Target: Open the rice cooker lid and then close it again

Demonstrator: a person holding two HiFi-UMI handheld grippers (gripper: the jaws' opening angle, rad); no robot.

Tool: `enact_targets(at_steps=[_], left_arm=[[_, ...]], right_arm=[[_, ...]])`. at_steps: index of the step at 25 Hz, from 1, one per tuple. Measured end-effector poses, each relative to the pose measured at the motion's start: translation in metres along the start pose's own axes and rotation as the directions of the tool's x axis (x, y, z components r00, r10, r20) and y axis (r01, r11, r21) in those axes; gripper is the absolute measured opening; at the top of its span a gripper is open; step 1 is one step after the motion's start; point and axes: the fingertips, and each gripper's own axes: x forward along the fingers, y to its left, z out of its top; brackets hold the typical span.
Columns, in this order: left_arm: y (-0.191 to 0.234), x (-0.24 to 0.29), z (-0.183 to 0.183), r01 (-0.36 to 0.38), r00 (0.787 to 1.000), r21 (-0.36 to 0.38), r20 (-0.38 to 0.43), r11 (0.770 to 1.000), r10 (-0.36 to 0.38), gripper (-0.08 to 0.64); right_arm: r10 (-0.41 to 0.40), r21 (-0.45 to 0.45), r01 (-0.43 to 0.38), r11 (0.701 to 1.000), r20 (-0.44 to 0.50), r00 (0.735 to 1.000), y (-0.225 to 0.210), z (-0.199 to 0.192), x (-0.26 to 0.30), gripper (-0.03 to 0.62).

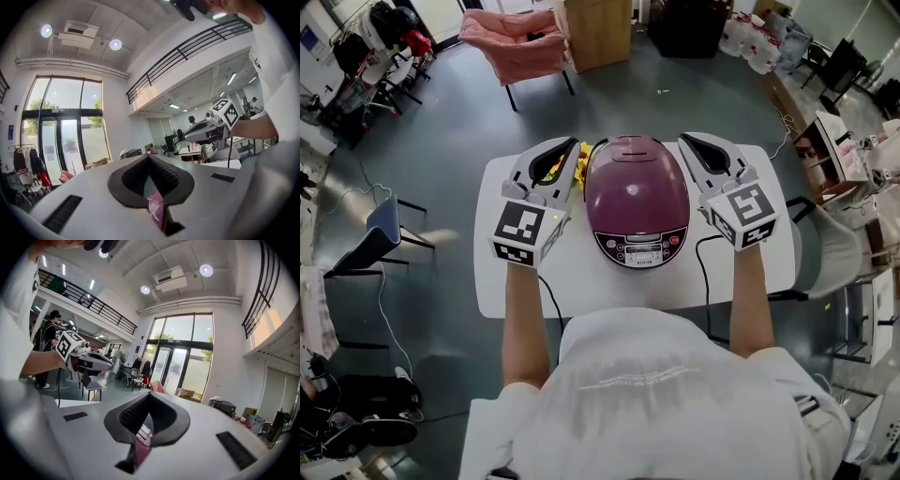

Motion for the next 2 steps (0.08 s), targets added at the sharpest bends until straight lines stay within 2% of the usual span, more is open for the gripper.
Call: enact_targets(at_steps=[2], left_arm=[[0.0004,-0.0018,-0.0012,0.000,1.000,-0.001,-0.002,1.000,0.000,0.017]], right_arm=[[0.000,0.000,0.000,1.000,-0.005,1.000,0.0017,-0.0012,0.0000,0.026]])
